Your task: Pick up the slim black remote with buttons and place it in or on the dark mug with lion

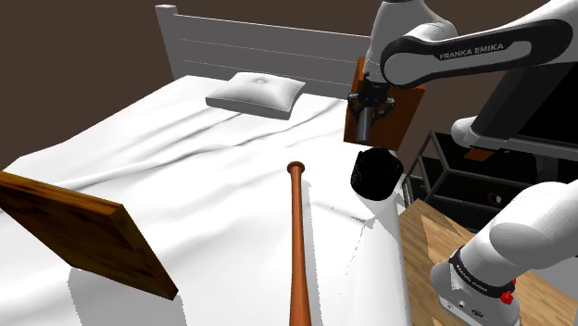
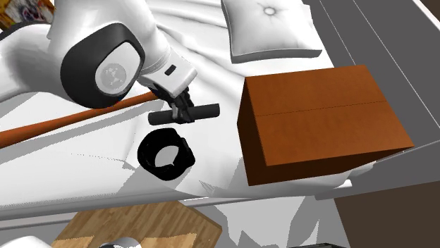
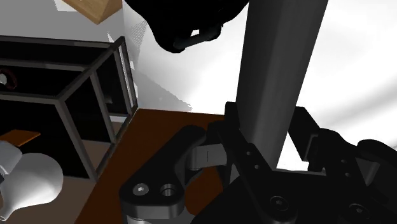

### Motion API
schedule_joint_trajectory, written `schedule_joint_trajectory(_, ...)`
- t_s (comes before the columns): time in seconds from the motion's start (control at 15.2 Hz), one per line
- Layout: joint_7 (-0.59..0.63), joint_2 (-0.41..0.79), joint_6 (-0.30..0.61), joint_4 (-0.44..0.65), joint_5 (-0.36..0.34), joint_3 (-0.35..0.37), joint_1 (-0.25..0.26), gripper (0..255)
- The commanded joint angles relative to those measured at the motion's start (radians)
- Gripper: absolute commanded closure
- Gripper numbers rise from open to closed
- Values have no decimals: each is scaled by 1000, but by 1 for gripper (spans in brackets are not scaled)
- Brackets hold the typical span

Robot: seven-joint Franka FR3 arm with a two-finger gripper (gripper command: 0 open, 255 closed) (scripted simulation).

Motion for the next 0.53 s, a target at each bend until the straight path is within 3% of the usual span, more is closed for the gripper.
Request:
schedule_joint_trajectory(0.0, 2, -80, -2, -78, 11, 0, 10, 255)
schedule_joint_trajectory(0.4, 17, -335, -71, -269, 54, 14, 57, 255)
schedule_joint_trajectory(0.46, 19, -333, -57, -281, 54, 15, 58, 255)
